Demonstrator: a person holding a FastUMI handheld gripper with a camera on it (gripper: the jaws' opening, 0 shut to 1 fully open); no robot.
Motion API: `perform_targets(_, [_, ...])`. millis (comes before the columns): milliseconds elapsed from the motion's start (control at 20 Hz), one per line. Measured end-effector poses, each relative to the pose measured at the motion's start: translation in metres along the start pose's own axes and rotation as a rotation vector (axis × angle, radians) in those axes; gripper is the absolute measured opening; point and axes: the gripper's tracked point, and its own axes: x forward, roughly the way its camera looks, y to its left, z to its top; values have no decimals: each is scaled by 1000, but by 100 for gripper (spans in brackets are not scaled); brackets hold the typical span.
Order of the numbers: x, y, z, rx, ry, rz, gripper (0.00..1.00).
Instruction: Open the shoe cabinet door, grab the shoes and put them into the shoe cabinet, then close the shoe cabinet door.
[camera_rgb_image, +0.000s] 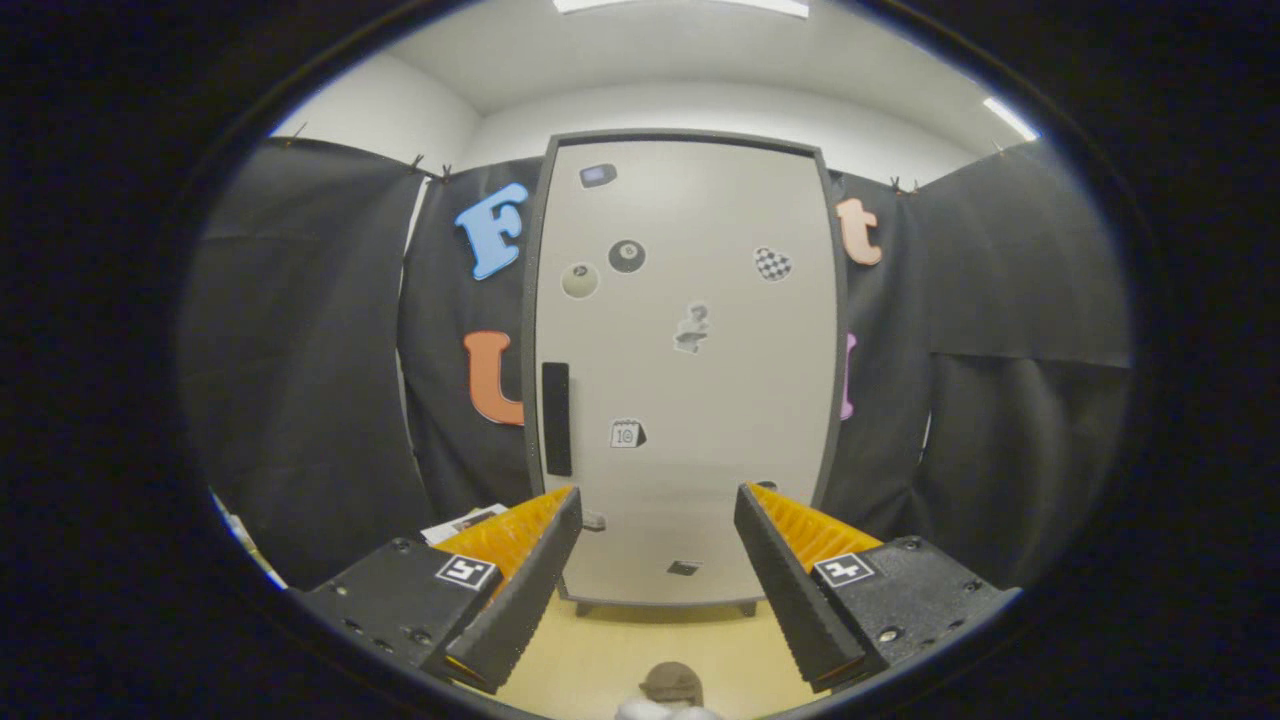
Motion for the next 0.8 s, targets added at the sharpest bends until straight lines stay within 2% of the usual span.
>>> perform_targets(200, [71, 41, 7, 19, 5, 75, 100])
perform_targets(450, [149, 68, 8, 36, 45, 102, 100])
perform_targets(650, [184, 78, 2, 63, 79, 101, 91])
perform_targets(750, [189, 76, 0, 68, 86, 67, 79])
perform_targets(800, [189, 79, 3, 72, 78, 83, 70])
